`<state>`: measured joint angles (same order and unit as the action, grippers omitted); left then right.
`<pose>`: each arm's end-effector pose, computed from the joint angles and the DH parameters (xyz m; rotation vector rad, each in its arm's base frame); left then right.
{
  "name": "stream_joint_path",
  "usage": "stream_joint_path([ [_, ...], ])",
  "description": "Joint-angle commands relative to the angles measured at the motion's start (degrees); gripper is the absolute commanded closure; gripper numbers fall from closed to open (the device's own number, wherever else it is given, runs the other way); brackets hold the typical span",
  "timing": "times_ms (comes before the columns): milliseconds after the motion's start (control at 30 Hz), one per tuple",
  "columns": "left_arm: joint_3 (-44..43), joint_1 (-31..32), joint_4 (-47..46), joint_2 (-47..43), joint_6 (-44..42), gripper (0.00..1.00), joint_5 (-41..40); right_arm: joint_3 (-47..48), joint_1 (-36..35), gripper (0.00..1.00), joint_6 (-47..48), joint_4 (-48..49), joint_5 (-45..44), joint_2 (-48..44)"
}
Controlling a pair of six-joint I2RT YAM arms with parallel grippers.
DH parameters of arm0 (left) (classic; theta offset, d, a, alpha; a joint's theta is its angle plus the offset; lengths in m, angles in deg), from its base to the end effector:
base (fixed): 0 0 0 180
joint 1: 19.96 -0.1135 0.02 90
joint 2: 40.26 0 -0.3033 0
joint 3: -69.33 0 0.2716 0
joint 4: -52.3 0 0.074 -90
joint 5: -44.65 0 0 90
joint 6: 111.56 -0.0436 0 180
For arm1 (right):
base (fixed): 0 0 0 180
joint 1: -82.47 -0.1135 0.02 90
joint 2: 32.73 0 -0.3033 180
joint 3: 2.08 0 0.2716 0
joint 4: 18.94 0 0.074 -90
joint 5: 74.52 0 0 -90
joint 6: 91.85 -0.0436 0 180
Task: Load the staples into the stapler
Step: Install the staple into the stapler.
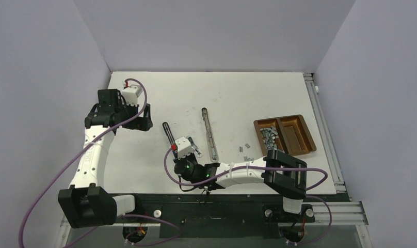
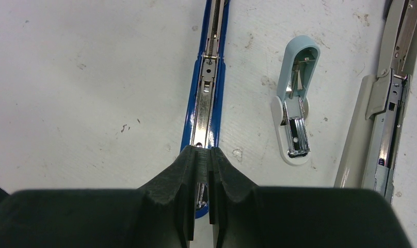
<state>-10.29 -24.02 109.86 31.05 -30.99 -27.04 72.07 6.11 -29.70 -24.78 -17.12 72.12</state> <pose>0.2672 0.0052 0.3526 0.2545 2.3778 -0.2779 0.1219 0.4028 0.2021 -0.5827 2.0487 0.4590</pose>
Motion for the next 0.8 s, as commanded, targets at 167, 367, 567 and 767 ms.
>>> stream_joint_path([
  [167,-0.98,0.71,-1.41,-1.77,0.29,0.04,-0.67,1.28,-0.63,0.91,-0.36,3.06,0.51,1.39],
  [367,-1.09,0.8,-1.15,-1.95,0.2,0.04,-0.63,1.28,-0.53,0.91,-0.41,3.1,1.37,1.75],
  [567,-0.9,0.8,-1.12,-2.27,0.07,0.04,-0.64,1.24,-0.5,0.91,-0.36,3.19,1.54,1.89],
  [767,-1.0,0.89,-1.17,-2.37,0.03,0.04,-0.64,1.21,-0.37,0.91,-0.56,3.1,1.95,2.19],
])
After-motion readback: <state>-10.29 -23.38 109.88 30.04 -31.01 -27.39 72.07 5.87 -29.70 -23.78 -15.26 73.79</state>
